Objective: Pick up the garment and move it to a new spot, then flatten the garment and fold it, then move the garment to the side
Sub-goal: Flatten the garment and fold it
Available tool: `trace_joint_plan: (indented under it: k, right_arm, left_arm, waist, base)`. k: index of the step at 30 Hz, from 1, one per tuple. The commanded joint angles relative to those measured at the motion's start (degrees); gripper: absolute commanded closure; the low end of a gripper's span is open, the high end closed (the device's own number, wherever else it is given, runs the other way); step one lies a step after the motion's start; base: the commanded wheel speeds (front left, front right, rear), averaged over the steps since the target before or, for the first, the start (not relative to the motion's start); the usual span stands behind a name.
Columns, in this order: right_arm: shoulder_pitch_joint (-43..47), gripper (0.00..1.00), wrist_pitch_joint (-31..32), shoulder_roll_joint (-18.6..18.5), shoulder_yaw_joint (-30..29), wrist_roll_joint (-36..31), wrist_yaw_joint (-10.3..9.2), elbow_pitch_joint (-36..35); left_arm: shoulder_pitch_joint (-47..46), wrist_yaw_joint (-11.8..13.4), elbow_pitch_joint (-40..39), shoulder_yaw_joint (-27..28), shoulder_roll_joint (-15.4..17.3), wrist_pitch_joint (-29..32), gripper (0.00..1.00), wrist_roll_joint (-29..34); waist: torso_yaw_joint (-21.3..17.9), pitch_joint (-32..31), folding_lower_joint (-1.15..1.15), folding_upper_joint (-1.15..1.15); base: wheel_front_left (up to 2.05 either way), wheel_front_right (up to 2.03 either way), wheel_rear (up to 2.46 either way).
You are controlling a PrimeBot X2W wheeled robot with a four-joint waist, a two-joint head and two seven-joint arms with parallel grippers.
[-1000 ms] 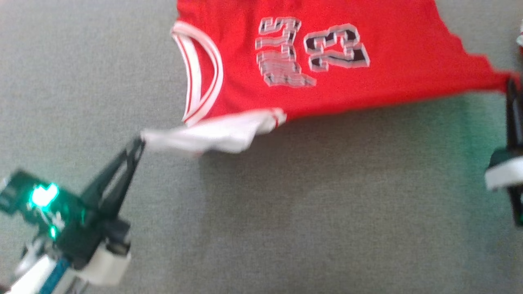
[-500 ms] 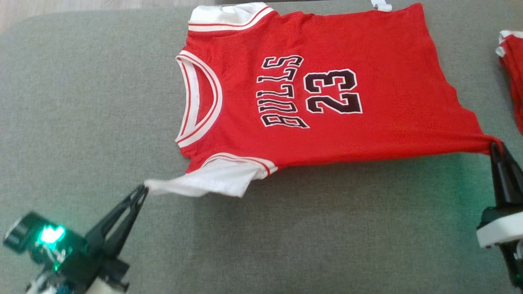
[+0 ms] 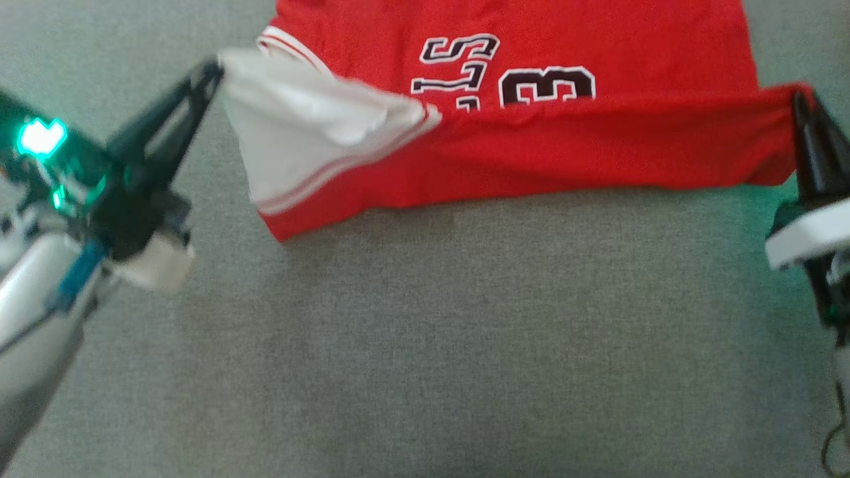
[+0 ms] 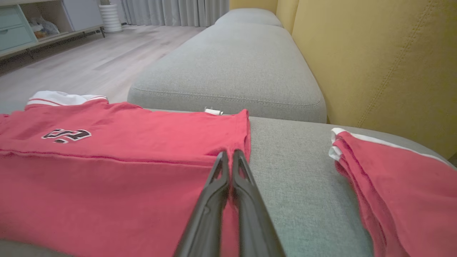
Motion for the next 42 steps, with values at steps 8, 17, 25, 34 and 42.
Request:
trace_joint_plan:
  k: [8,17,25,34,42]
  right_arm:
    - [-10.18,1.0,-1.56,-3.08,4.69,-0.35,-0.04,7.02]
    - [-14.04,0.0,-7.03,-1.54,6.94,0.71,-0.04,13.1]
    - [-11.6,0.0,-10.39,-0.81,6.36,1.84,-0.04,15.17]
    - [-10.88,0.0,-11.55,0.16,6.41,2.13,-0.04,16.94]
    - [-10.1,0.0,-12.72,0.4,6.02,2.68,-0.04,18.12]
  left_arm:
    - [-12.9,-2.66,7.77,-0.1,-1.55,-0.11,1.0,4.0]
    - [-10.08,2.76,14.21,4.45,-8.07,-0.11,0.0,-3.15]
    - [4.65,7.68,10.79,8.73,-15.38,0.18,0.0,-13.94]
    - [12.66,9.16,9.01,8.11,-18.17,2.7,0.0,-18.03]
    - [17.81,10.58,5.16,7.61,-19.28,4.91,0.0,-20.4]
  waist:
    - [-0.17,4.46,-0.02,0.0]
    - [-0.22,4.43,-0.02,0.0]
    - [0.46,1.8,-0.02,0.0]
    - [-0.13,0.43,-0.02,0.0]
    - [-0.83,0.09,-0.02,0.0]
  base:
    - [0.0,0.0,0.0]
    - [0.0,0.0,0.0]
    - [0.0,0.0,0.0]
    - [0.0,0.0,0.0]
    - [0.0,0.0,0.0]
